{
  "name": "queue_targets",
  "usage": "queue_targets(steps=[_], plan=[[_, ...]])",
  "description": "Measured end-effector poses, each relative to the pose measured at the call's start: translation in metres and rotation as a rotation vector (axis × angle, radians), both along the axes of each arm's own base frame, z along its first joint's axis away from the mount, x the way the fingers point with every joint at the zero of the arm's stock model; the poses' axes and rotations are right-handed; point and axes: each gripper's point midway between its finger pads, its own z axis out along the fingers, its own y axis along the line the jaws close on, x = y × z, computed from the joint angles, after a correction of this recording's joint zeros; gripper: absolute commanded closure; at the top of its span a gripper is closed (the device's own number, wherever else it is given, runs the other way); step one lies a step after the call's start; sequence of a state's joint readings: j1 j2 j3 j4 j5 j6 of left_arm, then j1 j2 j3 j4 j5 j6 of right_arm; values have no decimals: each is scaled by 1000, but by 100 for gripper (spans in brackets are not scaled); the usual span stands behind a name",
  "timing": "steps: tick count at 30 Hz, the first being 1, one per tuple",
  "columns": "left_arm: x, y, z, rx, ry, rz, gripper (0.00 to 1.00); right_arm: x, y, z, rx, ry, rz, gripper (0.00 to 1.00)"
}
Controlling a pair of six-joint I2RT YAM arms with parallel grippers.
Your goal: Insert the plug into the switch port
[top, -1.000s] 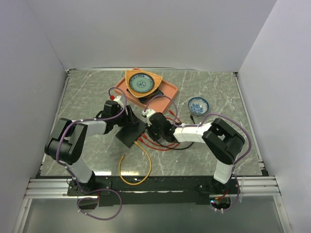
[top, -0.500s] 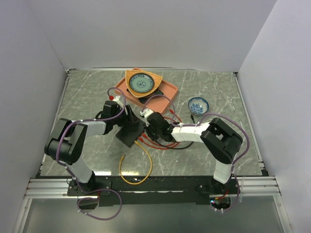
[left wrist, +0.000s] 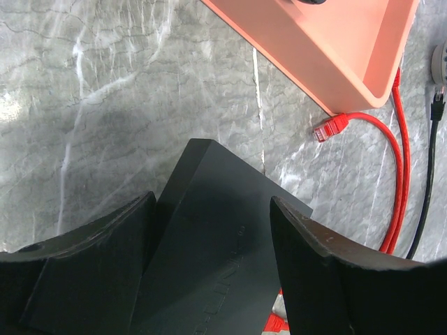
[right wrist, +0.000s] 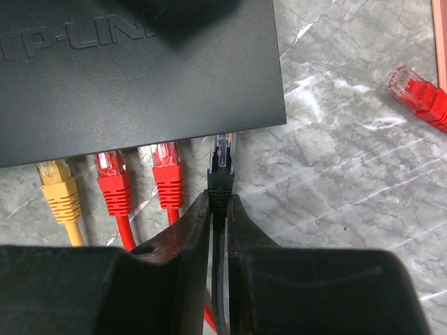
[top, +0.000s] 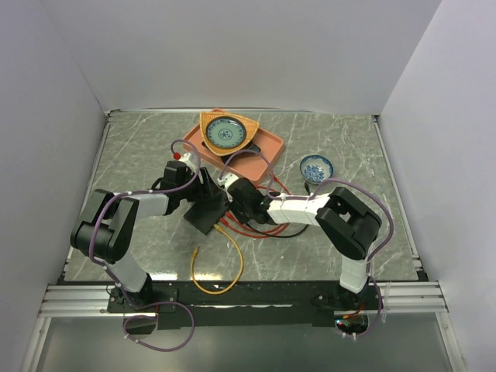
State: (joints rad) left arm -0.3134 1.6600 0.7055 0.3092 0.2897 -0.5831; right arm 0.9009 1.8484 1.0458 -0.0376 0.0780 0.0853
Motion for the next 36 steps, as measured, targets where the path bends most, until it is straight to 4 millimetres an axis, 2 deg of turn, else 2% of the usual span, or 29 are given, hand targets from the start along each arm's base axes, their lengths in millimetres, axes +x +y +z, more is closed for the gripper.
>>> queue_targets(steps=[9, 27, 36], plan=[[0, 0, 0, 3, -3, -6, 30, 2, -1, 1, -52, -10, 19, 100], [7, -5, -4, -8, -14, -41, 41, 9, -5, 2, -169, -57, 64, 100], [8, -6, -5, -3, -23, -58, 43, 10, -5, 2, -171, -59, 61, 100]])
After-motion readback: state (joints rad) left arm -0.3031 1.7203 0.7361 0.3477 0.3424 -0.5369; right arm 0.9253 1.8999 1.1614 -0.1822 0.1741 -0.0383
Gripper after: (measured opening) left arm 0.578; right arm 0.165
